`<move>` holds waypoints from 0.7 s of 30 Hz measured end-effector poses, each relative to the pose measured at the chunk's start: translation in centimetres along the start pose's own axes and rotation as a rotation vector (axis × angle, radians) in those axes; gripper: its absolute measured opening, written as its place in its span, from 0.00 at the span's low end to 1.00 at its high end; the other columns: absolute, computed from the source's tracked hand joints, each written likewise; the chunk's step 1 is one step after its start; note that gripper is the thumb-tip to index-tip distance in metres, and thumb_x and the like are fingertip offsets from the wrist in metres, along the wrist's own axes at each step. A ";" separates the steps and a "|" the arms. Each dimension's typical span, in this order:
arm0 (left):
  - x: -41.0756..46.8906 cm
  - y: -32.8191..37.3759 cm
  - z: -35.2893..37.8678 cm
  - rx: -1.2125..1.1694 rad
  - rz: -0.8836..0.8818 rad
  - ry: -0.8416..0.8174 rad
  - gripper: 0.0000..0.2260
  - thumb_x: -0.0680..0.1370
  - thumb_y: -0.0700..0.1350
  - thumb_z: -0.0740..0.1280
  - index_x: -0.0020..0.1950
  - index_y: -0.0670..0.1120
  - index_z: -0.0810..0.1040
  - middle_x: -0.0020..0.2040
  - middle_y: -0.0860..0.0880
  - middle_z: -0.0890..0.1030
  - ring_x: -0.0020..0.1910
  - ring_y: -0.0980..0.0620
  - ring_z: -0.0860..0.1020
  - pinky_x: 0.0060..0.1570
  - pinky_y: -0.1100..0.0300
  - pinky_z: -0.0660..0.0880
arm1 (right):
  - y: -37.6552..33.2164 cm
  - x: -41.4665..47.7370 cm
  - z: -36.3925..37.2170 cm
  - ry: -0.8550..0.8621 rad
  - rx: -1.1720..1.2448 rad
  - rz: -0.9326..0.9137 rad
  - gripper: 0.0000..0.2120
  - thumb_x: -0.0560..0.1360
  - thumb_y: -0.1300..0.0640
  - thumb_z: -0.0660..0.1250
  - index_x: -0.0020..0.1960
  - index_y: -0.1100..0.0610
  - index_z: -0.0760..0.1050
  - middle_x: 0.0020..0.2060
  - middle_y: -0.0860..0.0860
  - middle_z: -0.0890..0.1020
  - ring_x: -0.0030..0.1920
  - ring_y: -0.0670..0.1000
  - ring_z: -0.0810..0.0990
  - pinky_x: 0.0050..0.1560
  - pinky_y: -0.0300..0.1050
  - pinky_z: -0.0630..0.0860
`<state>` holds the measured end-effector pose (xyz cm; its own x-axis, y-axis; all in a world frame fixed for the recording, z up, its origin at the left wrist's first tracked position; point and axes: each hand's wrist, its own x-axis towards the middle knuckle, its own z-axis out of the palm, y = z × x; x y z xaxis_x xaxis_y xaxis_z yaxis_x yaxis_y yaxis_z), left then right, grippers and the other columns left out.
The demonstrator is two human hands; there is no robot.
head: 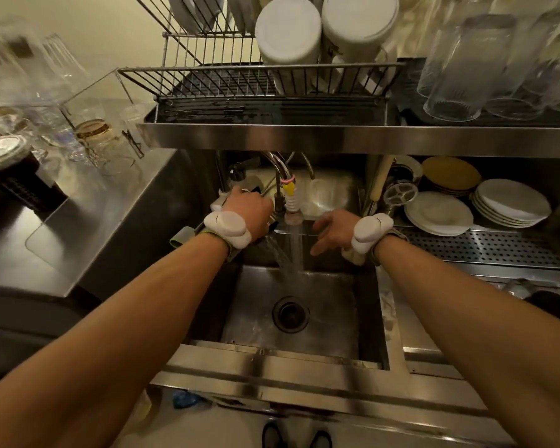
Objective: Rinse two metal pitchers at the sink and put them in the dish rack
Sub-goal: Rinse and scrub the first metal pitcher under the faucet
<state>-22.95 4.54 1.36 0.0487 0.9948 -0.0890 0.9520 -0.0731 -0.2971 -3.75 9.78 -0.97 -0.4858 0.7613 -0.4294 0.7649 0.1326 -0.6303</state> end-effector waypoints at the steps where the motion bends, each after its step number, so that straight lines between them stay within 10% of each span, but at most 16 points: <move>1: -0.1 -0.1 -0.1 0.023 0.006 0.017 0.08 0.76 0.47 0.63 0.49 0.45 0.78 0.48 0.43 0.82 0.50 0.42 0.79 0.61 0.48 0.65 | -0.2 0.0 0.0 -0.002 -0.010 -0.005 0.33 0.65 0.57 0.78 0.67 0.60 0.71 0.60 0.56 0.79 0.57 0.55 0.78 0.48 0.44 0.74; 13: 0.1 0.0 0.6 0.084 0.025 0.058 0.08 0.77 0.47 0.64 0.48 0.44 0.79 0.49 0.43 0.82 0.50 0.43 0.79 0.62 0.49 0.65 | 0.4 1.3 0.3 -0.002 -0.012 -0.028 0.31 0.64 0.59 0.79 0.65 0.61 0.73 0.58 0.56 0.80 0.56 0.56 0.79 0.59 0.49 0.76; 21: 2.0 0.0 4.9 -0.776 -0.286 -0.110 0.13 0.78 0.47 0.63 0.51 0.38 0.81 0.49 0.41 0.82 0.49 0.42 0.80 0.48 0.52 0.75 | 2.8 2.8 1.9 -0.020 0.031 0.019 0.32 0.64 0.56 0.79 0.65 0.60 0.73 0.60 0.55 0.79 0.56 0.55 0.78 0.55 0.45 0.74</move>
<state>-24.28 6.22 -3.45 -0.2183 0.9522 -0.2137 0.8628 0.2906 0.4137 -3.82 11.11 -5.15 -0.4799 0.7504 -0.4546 0.7611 0.0984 -0.6411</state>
